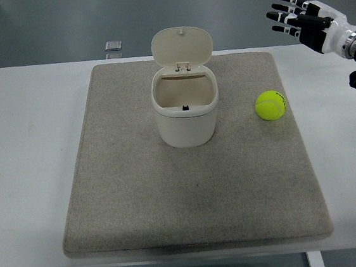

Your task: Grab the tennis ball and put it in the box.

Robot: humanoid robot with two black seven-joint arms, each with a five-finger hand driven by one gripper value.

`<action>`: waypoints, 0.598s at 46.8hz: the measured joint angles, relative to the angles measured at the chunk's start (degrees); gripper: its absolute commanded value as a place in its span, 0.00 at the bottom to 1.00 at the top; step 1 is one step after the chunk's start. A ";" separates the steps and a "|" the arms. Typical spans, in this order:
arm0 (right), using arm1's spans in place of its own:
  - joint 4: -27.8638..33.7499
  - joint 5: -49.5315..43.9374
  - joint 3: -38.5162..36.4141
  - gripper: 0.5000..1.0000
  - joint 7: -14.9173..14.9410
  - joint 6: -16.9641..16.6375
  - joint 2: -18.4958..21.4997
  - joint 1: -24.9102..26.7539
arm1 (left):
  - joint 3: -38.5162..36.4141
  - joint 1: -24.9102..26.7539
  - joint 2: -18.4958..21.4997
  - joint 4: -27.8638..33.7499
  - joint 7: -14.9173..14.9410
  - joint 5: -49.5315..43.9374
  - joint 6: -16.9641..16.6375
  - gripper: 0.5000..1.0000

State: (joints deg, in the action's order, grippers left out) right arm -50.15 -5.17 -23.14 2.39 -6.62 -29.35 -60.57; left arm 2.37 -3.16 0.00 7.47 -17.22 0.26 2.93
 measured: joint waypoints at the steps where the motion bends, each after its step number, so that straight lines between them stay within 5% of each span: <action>1: -0.06 -0.30 -0.02 0.87 0.00 -0.60 -0.22 0.04 | 0.00 -0.01 0.00 0.00 0.00 0.00 0.00 0.98; 10: -0.55 -6.53 -0.09 0.87 1.15 -6.95 -1.08 0.46 | 0.00 0.00 0.00 0.00 0.00 0.00 -0.01 0.98; 28: -1.89 -37.94 0.49 0.86 15.35 -11.19 -4.48 0.80 | 0.00 -0.01 0.00 0.00 -0.01 0.00 -0.03 0.98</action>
State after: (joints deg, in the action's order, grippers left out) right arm -52.04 -43.11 -22.65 17.74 -17.81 -33.83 -59.77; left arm 2.37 -3.17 0.00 7.47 -17.23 0.27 2.90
